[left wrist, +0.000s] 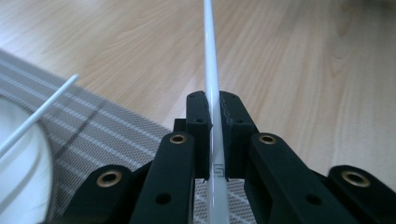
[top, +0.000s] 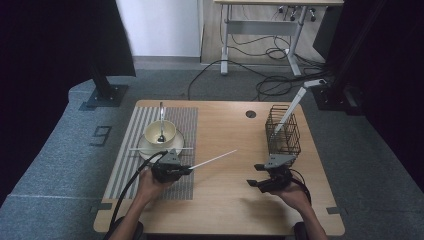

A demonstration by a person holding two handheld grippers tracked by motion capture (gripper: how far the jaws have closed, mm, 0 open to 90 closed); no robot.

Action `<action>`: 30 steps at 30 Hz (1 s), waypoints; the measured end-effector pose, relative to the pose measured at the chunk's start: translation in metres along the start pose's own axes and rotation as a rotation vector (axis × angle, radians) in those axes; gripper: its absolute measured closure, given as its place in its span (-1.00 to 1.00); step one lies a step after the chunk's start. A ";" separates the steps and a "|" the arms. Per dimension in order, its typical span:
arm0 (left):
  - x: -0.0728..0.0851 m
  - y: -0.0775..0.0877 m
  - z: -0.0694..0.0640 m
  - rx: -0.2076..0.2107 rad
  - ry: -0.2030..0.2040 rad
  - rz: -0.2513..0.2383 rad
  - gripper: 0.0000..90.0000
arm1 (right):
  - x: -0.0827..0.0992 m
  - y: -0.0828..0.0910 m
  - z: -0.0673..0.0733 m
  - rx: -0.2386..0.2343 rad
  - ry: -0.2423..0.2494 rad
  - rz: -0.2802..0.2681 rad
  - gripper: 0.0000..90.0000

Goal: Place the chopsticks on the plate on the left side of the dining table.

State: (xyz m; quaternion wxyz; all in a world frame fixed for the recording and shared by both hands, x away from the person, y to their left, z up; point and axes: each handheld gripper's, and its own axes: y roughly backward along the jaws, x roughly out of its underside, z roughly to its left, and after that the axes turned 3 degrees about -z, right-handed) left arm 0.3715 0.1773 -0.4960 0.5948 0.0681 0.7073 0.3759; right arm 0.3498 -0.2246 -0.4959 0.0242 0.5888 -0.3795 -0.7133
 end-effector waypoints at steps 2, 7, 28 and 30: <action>0.004 0.001 0.003 -0.011 0.013 -0.006 0.86 | 0.005 -0.001 0.000 0.006 -0.027 -0.005 -0.37; 0.012 0.004 0.008 -0.044 0.041 -0.009 0.86 | 0.016 -0.003 0.000 0.033 -0.071 0.001 -0.45; 0.040 0.033 0.030 -0.170 0.150 -0.037 0.86 | 0.049 -0.013 -0.001 0.095 -0.153 0.071 -0.57; 0.042 0.036 0.032 -0.177 0.160 -0.045 0.86 | 0.052 -0.013 -0.001 0.101 -0.153 0.076 -0.57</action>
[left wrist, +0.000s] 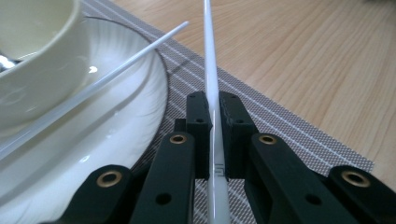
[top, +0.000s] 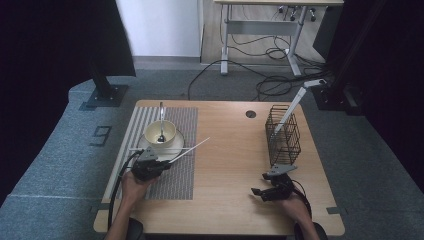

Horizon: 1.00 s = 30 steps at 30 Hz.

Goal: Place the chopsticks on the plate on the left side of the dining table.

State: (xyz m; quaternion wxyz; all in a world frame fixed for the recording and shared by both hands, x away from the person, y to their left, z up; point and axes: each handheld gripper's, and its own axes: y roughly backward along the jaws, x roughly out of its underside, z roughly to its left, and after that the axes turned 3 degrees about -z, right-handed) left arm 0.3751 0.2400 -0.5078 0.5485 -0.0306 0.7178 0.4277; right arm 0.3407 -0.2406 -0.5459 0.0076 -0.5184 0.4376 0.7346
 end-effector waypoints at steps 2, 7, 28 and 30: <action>0.002 0.003 0.003 -0.011 0.005 -0.002 0.86 | 0.002 0.000 -0.001 0.004 -0.011 0.000 -0.58; 0.007 0.008 0.008 -0.032 0.021 0.000 0.86 | 0.006 -0.003 -0.002 0.035 -0.010 0.005 -0.68; 0.022 0.021 0.027 -0.096 0.063 0.026 0.86 | 0.011 -0.005 0.006 0.096 0.018 -0.007 -0.74; 0.023 0.022 0.028 -0.102 0.067 0.029 0.86 | 0.011 -0.005 0.006 0.095 0.018 -0.007 -0.74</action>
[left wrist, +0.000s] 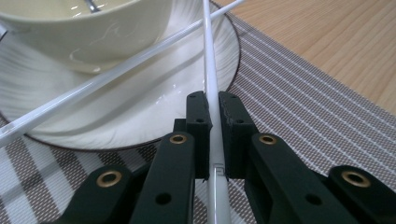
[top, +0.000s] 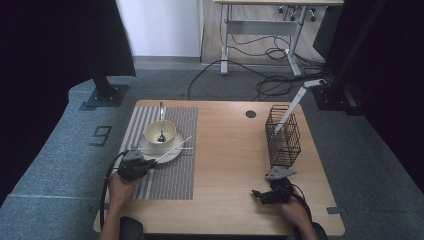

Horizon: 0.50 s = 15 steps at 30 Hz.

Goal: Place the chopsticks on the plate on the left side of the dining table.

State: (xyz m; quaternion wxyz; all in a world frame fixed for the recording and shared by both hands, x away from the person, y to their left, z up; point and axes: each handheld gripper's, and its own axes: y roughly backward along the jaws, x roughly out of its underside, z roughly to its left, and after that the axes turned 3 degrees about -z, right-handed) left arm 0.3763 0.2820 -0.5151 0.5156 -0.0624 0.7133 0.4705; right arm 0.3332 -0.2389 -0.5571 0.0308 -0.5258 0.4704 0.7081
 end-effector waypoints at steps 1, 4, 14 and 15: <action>0.000 0.000 0.001 -0.002 0.003 0.001 0.86 | 0.000 0.000 0.000 0.000 0.000 0.000 -0.74; 0.002 0.002 0.005 -0.009 0.014 -0.001 0.86 | 0.000 0.000 0.000 0.000 0.000 0.000 -0.74; 0.006 0.001 0.015 -0.019 0.042 0.014 0.85 | 0.000 0.000 0.000 0.000 0.000 0.000 -0.74; 0.006 0.001 0.015 -0.019 0.043 0.016 0.85 | 0.000 0.000 0.000 0.000 0.000 0.000 -0.74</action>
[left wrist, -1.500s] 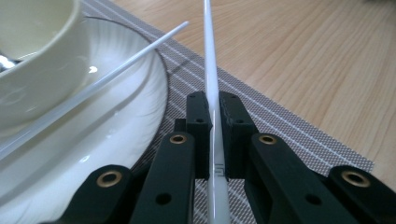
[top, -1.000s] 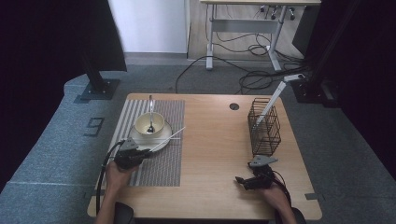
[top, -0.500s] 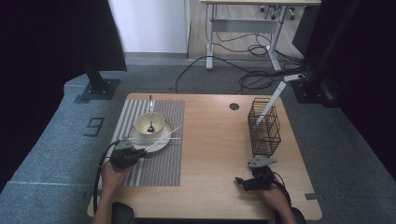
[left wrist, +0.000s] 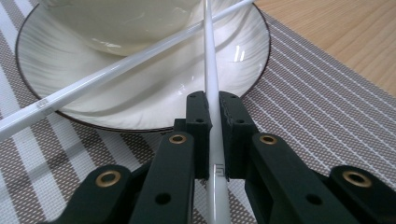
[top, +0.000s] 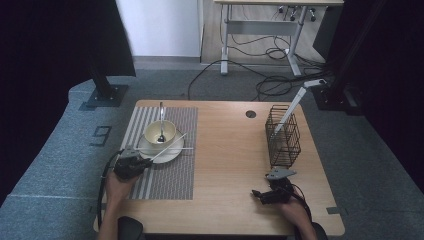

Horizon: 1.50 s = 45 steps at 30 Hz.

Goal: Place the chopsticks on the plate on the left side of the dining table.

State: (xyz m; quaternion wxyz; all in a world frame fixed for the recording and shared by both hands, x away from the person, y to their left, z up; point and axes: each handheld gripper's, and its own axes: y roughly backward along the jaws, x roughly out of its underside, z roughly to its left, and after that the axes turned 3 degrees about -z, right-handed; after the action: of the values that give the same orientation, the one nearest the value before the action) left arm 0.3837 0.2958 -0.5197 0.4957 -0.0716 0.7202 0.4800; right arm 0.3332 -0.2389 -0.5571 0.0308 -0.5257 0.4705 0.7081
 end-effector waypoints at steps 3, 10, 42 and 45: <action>0.000 -0.001 0.001 0.002 0.001 0.005 0.85 | 0.000 0.000 0.000 0.000 0.000 0.000 -0.74; 0.001 -0.001 0.003 0.007 0.010 0.006 0.84 | 0.000 0.000 0.000 0.001 -0.003 0.000 -0.74; -0.002 -0.003 0.011 -0.033 0.084 -0.032 0.51 | 0.000 0.000 0.000 0.001 -0.003 0.000 -0.74; -0.003 -0.006 0.011 -0.045 0.091 -0.023 0.39 | 0.000 0.000 0.000 0.001 -0.003 0.000 -0.74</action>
State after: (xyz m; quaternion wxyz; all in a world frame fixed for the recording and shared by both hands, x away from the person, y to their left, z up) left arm 0.3960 0.2997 -0.5213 0.4661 -0.1127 0.7303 0.4865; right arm 0.3330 -0.2387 -0.5571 0.0319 -0.5247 0.4708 0.7085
